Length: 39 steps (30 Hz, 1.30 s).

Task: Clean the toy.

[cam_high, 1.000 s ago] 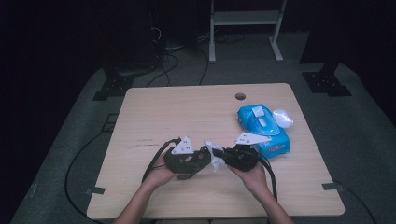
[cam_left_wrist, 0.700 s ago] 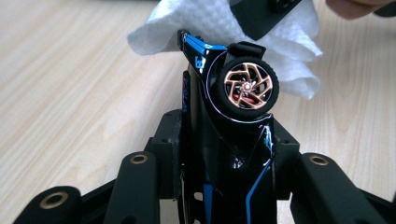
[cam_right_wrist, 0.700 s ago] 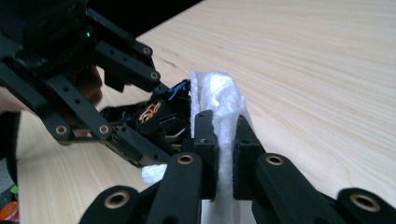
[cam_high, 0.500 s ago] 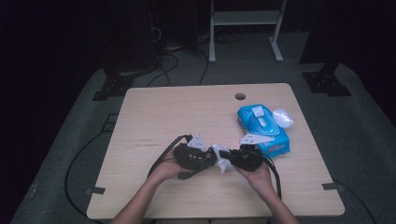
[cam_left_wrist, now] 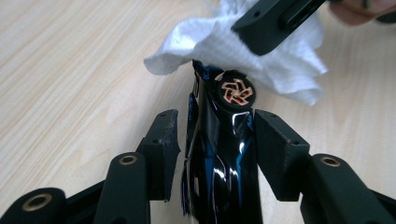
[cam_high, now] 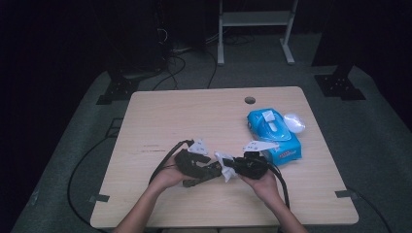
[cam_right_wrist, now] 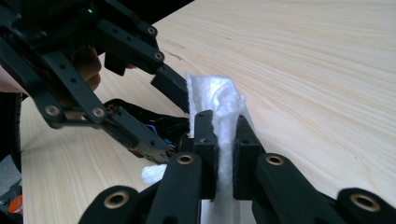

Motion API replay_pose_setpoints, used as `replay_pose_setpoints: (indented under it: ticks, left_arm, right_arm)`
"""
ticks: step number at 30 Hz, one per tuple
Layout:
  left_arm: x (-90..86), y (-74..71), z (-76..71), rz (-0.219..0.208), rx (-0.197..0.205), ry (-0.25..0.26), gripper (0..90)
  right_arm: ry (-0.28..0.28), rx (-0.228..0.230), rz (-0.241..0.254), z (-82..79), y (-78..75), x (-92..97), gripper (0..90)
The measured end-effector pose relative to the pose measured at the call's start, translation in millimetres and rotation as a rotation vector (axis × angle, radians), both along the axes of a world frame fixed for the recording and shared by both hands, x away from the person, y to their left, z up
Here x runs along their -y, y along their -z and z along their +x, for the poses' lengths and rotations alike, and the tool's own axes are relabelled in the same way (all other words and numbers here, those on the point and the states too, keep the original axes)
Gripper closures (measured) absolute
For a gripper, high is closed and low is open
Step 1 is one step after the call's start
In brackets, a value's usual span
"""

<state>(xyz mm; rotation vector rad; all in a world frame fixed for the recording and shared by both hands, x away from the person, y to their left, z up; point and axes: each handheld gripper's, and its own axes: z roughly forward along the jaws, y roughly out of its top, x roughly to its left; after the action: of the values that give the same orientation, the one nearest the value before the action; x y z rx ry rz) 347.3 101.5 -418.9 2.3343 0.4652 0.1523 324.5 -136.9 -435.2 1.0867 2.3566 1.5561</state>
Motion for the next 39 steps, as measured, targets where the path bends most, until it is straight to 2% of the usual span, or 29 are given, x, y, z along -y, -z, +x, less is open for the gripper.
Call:
replay_pose_setpoints:
  ticks: [6,11,13,15,17,21,29,39]
  left_arm:
    - [-21.8,-4.8,-1.1,-0.088,-0.023,-0.026,49.3]
    - [-31.1,-2.7,0.0,-0.108,-0.034,-0.047,47.6]
    - [-35.9,0.0,1.5,-0.128,-0.05,-0.061,46.8]
    - [-37.8,2.8,2.6,-0.126,-0.055,-0.071,46.8]
    - [-39.9,5.5,4.4,-0.146,-0.086,-0.075,45.8]
    - [-42.1,7.9,3.6,-0.169,-0.094,-0.084,45.4]
    - [-41.5,11.5,-3.6,-0.18,-0.118,-0.077,37.9]
    - [-27.9,20.0,-16.3,-0.149,-0.114,-0.045,27.5]
  right_arm:
    - [-0.019,0.003,-0.005,1.3,-0.2,-8.5,83.0]
    - [-0.026,0.008,-0.014,1.3,-0.8,-12.6,83.0]
    - [-0.033,0.016,-0.026,1.9,-1.8,-15.6,83.0]
    - [-0.038,0.015,-0.035,2.2,-1.6,-17.0,83.0]
    - [-0.041,0.017,-0.048,2.4,-1.0,-18.1,83.0]
    - [-0.042,0.019,-0.054,1.8,-0.3,-18.4,83.0]
    - [-0.056,0.034,-0.07,-6.8,-0.5,-15.9,83.0]
    - [-0.091,0.052,-0.118,-25.1,0.9,-8.4,83.0]
